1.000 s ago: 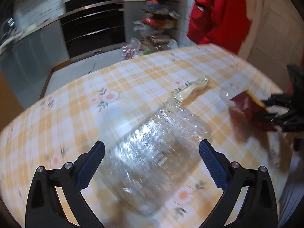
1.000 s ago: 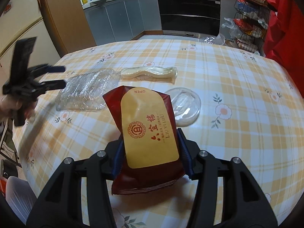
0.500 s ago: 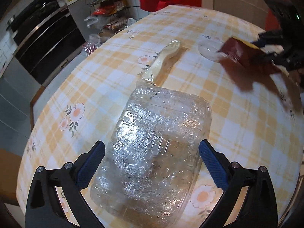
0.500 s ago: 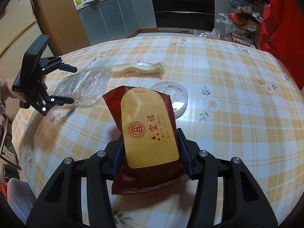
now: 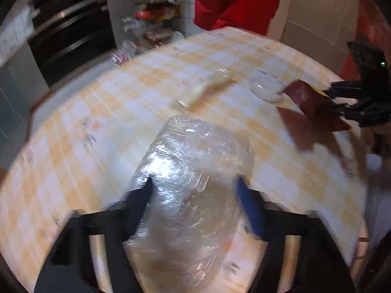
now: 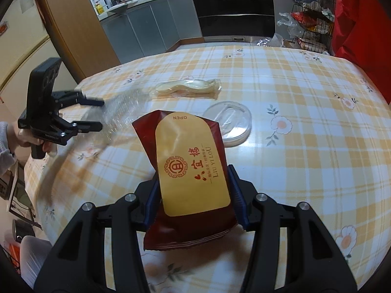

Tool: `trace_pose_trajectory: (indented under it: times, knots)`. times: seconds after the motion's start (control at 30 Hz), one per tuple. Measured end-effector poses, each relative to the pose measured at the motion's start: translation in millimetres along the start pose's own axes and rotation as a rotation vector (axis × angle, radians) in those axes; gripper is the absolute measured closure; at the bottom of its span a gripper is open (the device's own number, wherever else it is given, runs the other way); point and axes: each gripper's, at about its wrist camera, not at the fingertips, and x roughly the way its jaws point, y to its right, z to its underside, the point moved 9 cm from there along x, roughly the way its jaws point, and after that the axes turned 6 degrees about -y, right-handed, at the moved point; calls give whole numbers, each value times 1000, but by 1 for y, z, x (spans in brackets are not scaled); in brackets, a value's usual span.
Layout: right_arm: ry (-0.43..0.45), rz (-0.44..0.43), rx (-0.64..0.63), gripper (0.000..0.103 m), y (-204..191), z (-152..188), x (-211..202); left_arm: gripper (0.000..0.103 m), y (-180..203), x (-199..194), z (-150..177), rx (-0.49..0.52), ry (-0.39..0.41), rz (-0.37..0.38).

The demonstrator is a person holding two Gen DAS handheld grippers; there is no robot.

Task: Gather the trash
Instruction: 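Grasp and lift the clear wrapped tray with the left tool while the right tool holds the bag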

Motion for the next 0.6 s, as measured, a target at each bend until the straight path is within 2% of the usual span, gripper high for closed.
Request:
trace_pose_trajectory:
  times: [0.03,0.3,0.33,0.4,0.43,0.47,0.53,0.6]
  knots:
    - [3,-5,0,51,-4,2,-2,59,3,-3,4,-15,-5,16]
    - [14,-34,15,51,-19,16,-23,58,36,-19,36,-97,-45,73]
    - [15,-33,13,51,-20,18,-25,53,45,-21,39,-100,-50,89]
    - [19,-31,14,51,-20,21,-31,32,59,-23,45,-65,-63,91]
    - [21,-31,16,51,-20,23,-33,15,67,-23,48,-18,-69,52]
    - [22,-31,18,51,-19,24,-35,7,73,-24,51,30,-72,18]
    - [25,-31,27,51,-18,27,-39,7,81,-20,56,119,-87,-45]
    - [25,-31,31,51,-17,29,-40,7,75,-16,57,136,-102,-89]
